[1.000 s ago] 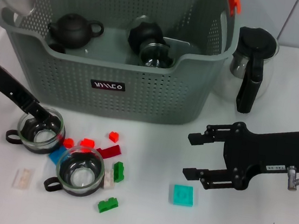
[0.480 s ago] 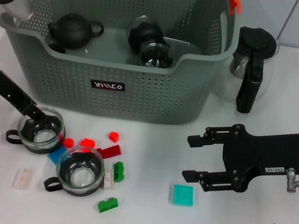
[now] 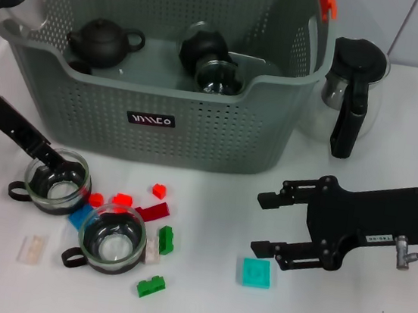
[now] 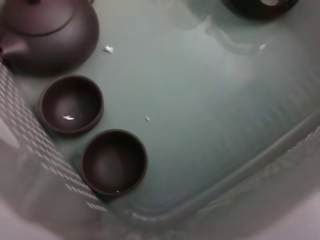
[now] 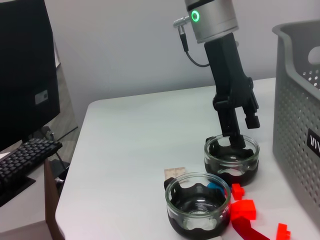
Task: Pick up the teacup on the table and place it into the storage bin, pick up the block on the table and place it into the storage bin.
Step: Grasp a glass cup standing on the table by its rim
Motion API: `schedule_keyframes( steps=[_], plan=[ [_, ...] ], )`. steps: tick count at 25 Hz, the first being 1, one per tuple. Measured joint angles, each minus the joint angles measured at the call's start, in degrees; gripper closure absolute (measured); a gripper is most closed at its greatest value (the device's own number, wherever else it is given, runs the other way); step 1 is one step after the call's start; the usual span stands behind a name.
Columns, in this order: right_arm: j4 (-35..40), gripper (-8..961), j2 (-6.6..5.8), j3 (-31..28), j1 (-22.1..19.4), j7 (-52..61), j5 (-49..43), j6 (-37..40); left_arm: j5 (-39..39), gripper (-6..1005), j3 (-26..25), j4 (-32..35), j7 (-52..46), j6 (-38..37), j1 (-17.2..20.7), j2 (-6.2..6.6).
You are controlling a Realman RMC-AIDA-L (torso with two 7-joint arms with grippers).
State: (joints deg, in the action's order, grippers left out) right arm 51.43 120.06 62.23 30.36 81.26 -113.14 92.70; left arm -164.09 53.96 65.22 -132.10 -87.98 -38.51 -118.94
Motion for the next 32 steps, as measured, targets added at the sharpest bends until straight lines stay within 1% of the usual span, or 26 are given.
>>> schedule_keyframes(
  steps=[12,23,32],
  plan=[
    [0.0,220,-0.08,0.0,0.1,0.4,-0.4,-0.1,0.0,172,-0.6,-3.9,0.8,2.2,-0.5,1.21],
    [0.0,221,0.00,0.0,0.1,0.4,-0.5,-0.4,0.0,173,-0.1,-8.7,1.4,5.5,-1.4,1.47],
    [-0.2,221,0.00,0.0,0.1,0.4,-0.5,-0.8,0.0,174,0.0,-9.1,1.5,6.8,-1.4,1.52]
  ],
)
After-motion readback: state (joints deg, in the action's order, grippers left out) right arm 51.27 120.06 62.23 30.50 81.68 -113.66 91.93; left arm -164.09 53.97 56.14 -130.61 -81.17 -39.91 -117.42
